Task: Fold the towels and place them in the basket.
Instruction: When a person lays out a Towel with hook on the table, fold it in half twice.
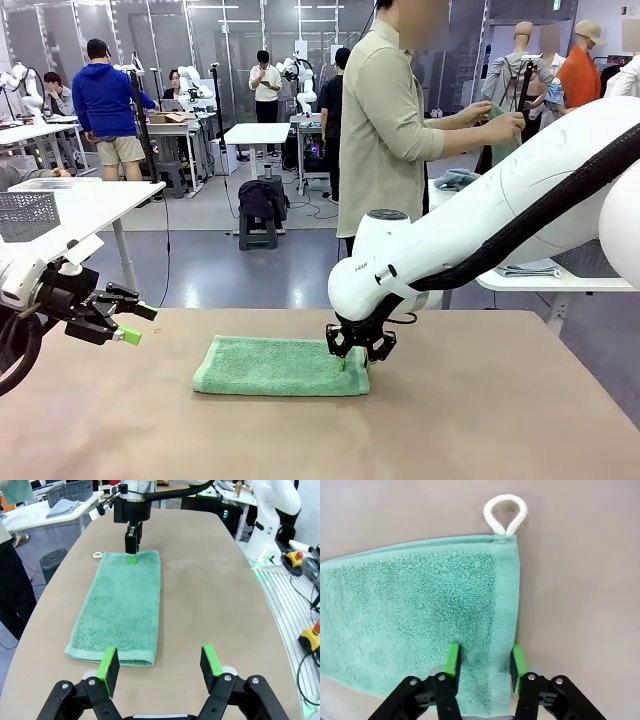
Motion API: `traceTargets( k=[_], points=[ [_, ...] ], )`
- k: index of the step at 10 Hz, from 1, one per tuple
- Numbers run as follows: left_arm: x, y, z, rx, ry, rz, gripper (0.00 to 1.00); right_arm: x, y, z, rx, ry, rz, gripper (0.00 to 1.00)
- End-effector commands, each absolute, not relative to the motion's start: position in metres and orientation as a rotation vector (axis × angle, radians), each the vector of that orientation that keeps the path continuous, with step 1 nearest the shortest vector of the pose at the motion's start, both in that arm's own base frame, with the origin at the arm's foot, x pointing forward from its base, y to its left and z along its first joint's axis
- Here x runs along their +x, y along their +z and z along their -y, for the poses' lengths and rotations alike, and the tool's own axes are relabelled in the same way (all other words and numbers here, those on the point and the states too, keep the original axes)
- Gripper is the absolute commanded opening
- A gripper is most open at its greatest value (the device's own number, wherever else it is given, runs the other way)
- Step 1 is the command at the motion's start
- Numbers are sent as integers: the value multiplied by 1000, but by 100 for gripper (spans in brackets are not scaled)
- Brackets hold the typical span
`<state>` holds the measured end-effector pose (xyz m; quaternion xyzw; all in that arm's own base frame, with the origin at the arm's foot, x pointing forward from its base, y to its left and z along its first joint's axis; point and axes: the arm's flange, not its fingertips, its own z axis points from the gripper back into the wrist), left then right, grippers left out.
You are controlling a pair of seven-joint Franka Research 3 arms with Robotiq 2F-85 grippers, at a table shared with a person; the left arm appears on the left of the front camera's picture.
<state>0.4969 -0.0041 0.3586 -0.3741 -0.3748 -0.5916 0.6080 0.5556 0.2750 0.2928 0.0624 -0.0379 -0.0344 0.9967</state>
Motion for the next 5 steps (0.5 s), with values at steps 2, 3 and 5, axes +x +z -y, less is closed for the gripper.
traceTargets(
  k=[2, 3, 5],
  points=[
    [496, 360, 3, -877, -1368, 855, 83, 559, 283, -285, 56, -114, 74, 2],
    [496, 360, 3, -877, -1368, 855, 83, 559, 283, -285, 56, -111, 74, 20],
    [496, 360, 3, -877, -1368, 855, 83, 557, 287, -285, 65, -102, 75, 0]
  ],
)
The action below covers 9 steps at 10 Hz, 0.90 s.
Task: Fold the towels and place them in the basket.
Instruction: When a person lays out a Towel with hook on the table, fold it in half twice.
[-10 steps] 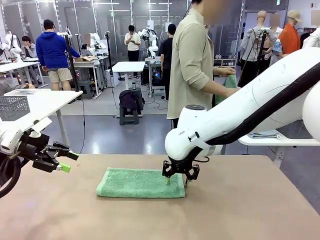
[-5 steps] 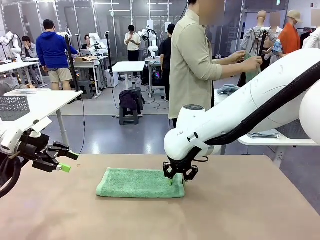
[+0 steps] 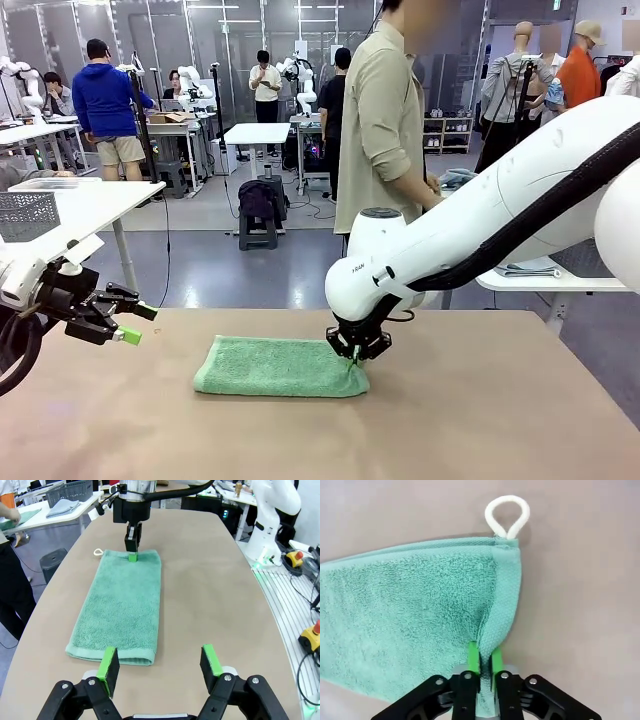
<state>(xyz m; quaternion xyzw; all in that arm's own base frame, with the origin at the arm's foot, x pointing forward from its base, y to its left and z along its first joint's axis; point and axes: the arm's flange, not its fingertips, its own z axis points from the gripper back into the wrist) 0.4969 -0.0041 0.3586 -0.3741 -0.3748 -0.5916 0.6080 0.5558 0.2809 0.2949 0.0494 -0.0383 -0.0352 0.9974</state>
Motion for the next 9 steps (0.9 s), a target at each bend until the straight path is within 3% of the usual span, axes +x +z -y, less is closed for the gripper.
traceTargets(
  k=[1, 9],
  points=[
    [496, 360, 3, -877, -1368, 855, 83, 557, 290, -283, 71, -103, 75, 0],
    [496, 360, 3, -877, -1368, 855, 83, 550, 347, -227, -12, -7, 107, 0]
  ],
)
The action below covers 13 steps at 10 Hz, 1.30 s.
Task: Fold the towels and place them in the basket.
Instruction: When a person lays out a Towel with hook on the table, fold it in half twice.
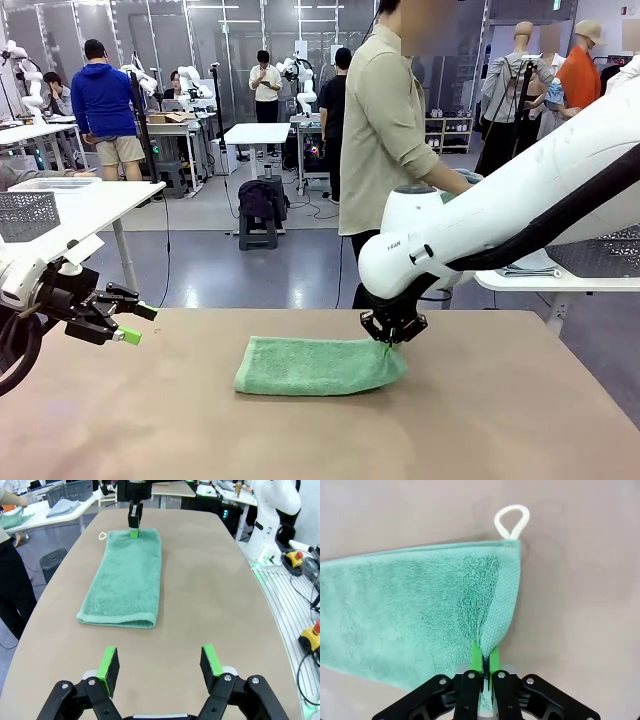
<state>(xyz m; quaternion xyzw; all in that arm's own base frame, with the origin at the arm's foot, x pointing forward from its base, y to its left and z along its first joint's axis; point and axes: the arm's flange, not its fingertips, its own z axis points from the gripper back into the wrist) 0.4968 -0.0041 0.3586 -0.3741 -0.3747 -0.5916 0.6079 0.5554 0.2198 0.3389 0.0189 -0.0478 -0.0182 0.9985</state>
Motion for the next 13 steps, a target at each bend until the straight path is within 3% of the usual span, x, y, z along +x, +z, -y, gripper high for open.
traceTargets(
  k=[1, 7, 13],
  points=[
    [496, 360, 3, -877, -1368, 855, 83, 552, 360, -239, -50, 15, 120, 0],
    [496, 360, 3, -877, -1368, 855, 83, 571, 405, -391, -124, 120, 77, 0],
    [496, 360, 3, -877, -1368, 855, 83, 583, 367, -489, 24, 57, -23, 0]
  ],
)
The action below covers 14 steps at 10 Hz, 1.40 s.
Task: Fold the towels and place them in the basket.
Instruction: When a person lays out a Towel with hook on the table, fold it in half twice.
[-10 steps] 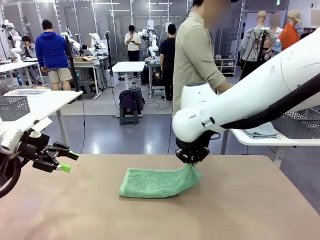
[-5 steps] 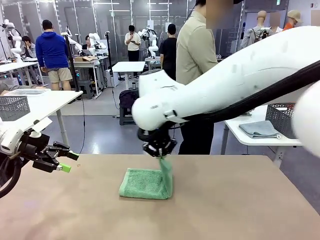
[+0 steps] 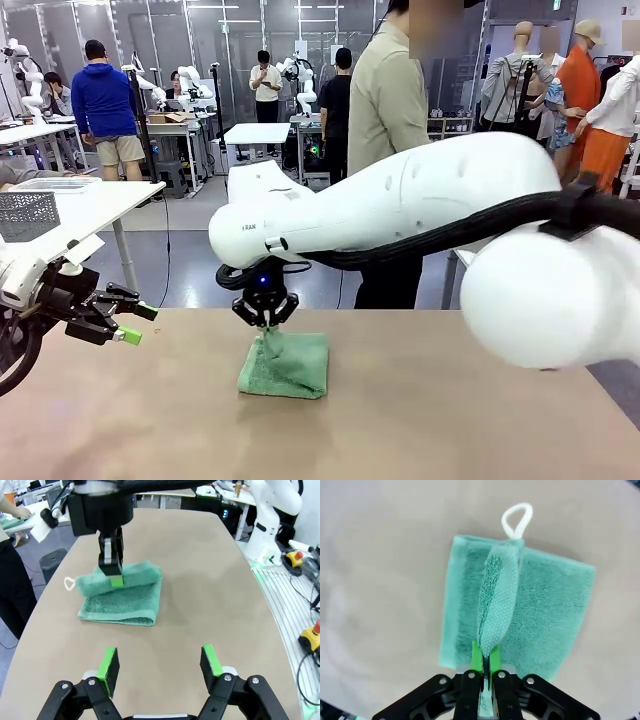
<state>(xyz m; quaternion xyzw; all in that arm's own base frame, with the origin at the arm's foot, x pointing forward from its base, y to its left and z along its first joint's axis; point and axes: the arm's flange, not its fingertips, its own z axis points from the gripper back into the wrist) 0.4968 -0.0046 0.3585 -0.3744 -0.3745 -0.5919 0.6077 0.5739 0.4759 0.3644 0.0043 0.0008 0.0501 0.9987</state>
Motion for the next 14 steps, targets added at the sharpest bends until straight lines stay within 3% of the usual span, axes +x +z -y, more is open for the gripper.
traceTargets(
  k=[1, 2, 3, 4, 5, 6, 7, 8, 14],
  points=[
    [496, 360, 3, -877, -1368, 855, 83, 583, 360, -494, 32, 42, -19, 0],
    [496, 360, 3, -877, -1368, 855, 83, 582, 353, -497, 32, 36, -24, 0],
    [496, 360, 3, -877, -1368, 855, 83, 580, 349, -499, 46, 27, -33, 26],
    [496, 360, 3, -877, -1368, 855, 83, 577, 346, -501, 59, 21, -33, 26],
    [496, 360, 3, -877, -1368, 855, 83, 574, 349, -499, 71, 20, -20, 46],
    [496, 360, 3, -877, -1368, 855, 83, 572, 353, -497, 89, 1, 9, 29],
    [496, 360, 3, -877, -1368, 855, 83, 567, 357, -493, 105, -9, 20, 66],
    [496, 360, 3, -877, -1368, 855, 83, 562, 364, -483, 103, -6, 31, 49],
    [496, 360, 3, -877, -1368, 855, 83, 504, 415, -344, 105, -9, 112, 49]
  ],
)
